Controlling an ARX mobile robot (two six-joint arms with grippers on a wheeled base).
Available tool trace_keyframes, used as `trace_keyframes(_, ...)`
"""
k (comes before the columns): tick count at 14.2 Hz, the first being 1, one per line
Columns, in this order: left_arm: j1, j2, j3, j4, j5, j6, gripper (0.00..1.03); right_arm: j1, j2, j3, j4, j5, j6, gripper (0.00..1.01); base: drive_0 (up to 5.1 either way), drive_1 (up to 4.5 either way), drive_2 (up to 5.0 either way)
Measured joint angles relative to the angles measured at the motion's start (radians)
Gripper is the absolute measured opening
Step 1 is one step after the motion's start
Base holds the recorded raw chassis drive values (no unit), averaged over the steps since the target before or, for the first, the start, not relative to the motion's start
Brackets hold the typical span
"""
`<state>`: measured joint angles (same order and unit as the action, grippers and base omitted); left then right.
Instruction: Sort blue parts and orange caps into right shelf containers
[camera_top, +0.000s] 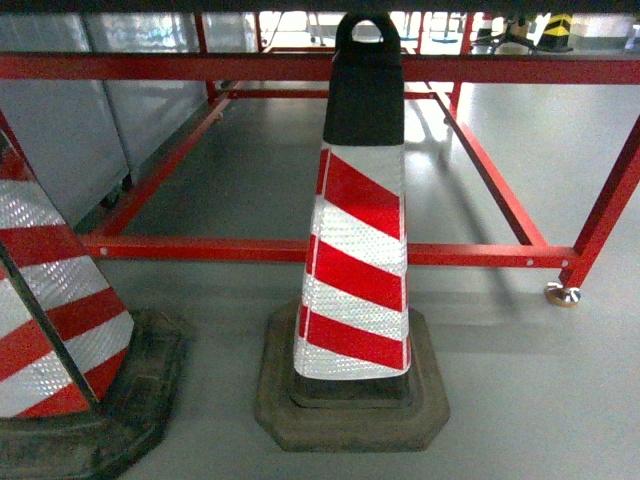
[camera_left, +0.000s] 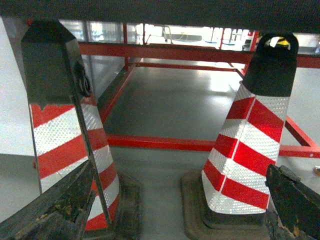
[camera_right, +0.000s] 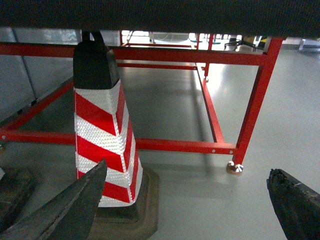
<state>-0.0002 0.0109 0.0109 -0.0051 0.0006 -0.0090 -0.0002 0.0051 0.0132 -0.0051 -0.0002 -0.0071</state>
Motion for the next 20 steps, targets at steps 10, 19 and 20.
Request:
trace_keyframes(10, 0.0, 0.0, 0.0, 0.001, -0.002, 0.008, 0.98, 0.0, 0.0, 0.0, -0.001, 0.0, 0.007, 0.98, 0.0, 0.0, 0.0)
trace_keyframes(19, 0.0, 0.0, 0.0, 0.001, -0.001, 0.009, 0.98, 0.0, 0.0, 0.0, 0.002, 0.0, 0.007, 0.98, 0.0, 0.0, 0.0)
trace_keyframes(20, 0.0, 0.0, 0.0, 0.004, -0.001, 0.01, 0.98, 0.0, 0.0, 0.0, 0.003, 0.0, 0.007, 0.98, 0.0, 0.0, 0.0)
